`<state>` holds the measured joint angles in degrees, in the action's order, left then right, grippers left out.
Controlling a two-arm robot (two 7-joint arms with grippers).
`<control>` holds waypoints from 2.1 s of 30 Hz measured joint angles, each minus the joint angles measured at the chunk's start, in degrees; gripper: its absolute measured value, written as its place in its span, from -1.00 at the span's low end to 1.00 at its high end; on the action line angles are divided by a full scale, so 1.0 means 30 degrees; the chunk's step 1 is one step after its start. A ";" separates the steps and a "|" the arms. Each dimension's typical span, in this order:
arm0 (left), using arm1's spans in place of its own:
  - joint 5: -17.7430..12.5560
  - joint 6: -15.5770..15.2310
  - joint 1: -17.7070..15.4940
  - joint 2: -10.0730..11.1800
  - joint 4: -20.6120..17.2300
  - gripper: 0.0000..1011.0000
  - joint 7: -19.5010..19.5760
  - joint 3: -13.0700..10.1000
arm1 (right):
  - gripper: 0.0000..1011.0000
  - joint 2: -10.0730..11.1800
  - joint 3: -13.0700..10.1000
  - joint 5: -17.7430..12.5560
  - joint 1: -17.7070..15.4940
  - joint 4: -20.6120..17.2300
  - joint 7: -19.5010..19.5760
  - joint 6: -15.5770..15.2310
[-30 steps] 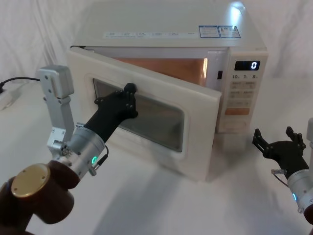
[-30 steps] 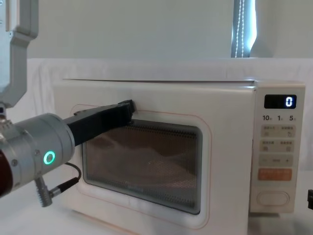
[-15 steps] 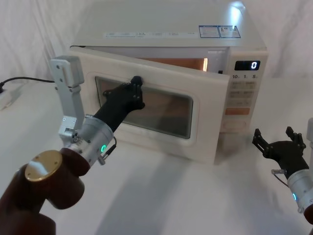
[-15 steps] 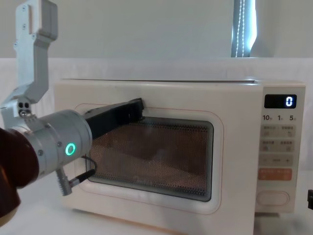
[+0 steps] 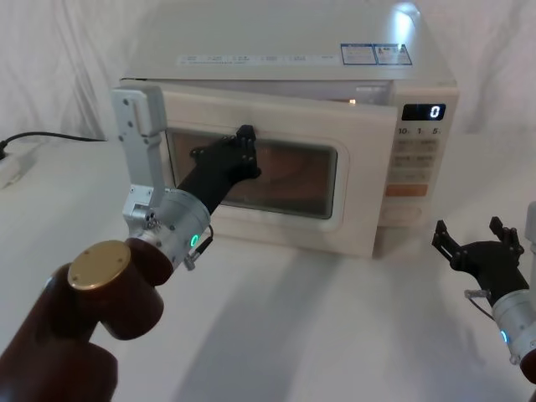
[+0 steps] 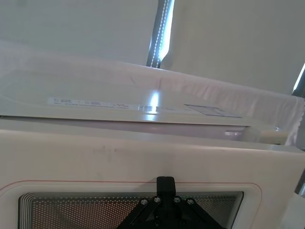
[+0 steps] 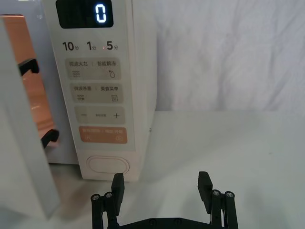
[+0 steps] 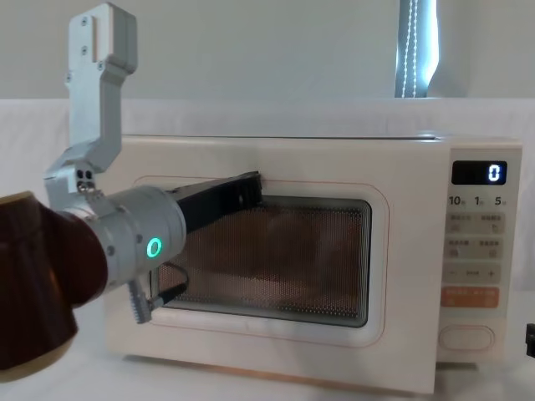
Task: Press the button to open the microwave door with one hand; close the microwave door with the other hand.
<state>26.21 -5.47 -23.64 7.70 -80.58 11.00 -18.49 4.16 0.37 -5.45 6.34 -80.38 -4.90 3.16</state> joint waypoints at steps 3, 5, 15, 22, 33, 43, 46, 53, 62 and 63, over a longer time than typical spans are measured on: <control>-0.0158 0.0000 -0.0152 -0.0201 0.0243 -1.00 -0.0127 -0.0009 | 0.98 -0.0001 0.0000 0.0000 0.0000 0.0000 -0.0001 0.0000; -0.0242 -0.0001 -0.0237 -0.0339 0.0374 -1.00 -0.0176 -0.0006 | 0.98 -0.0001 0.0001 0.0001 0.0000 0.0001 0.0001 0.0001; -0.0549 -0.0002 -0.0500 -0.0735 0.0688 -1.00 -0.0226 0.0021 | 0.98 -0.0001 0.0000 0.0000 0.0001 0.0000 0.0000 0.0001; -0.0767 -0.0002 -0.0670 -0.0962 0.0834 -1.00 -0.0232 0.0077 | 0.98 0.0000 0.0001 0.0000 -0.0001 0.0000 0.0000 0.0001; -0.1071 0.0058 -0.1053 -0.1251 0.1343 -1.00 -0.0323 0.0278 | 0.98 -0.0001 0.0000 0.0001 0.0000 0.0000 0.0000 0.0000; -0.1262 0.0194 -0.1260 -0.1461 0.1671 -1.00 -0.0276 0.0393 | 0.98 -0.0001 0.0001 0.0000 0.0000 0.0000 0.0000 0.0001; -0.1292 0.0215 -0.1310 -0.1536 0.1764 -1.00 -0.0266 0.0425 | 0.98 -0.0001 0.0001 0.0000 -0.0001 0.0001 0.0000 0.0001; -0.1388 0.0221 -0.1356 -0.1656 0.1861 -1.00 -0.0268 0.0505 | 0.98 -0.0001 0.0000 0.0000 0.0000 0.0000 0.0001 0.0001; -0.1507 0.0280 -0.1387 -0.1757 0.1974 -1.00 -0.0296 0.0638 | 0.98 -0.0001 0.0000 0.0000 0.0000 0.0000 0.0000 0.0000; -0.1517 0.0282 -0.1389 -0.1765 0.1979 -1.00 -0.0305 0.0650 | 0.98 -0.0001 0.0000 0.0000 0.0000 0.0000 0.0000 0.0001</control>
<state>21.66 -4.62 -27.80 2.40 -74.64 10.09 -16.54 4.16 0.36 -5.45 6.34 -80.38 -4.90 3.16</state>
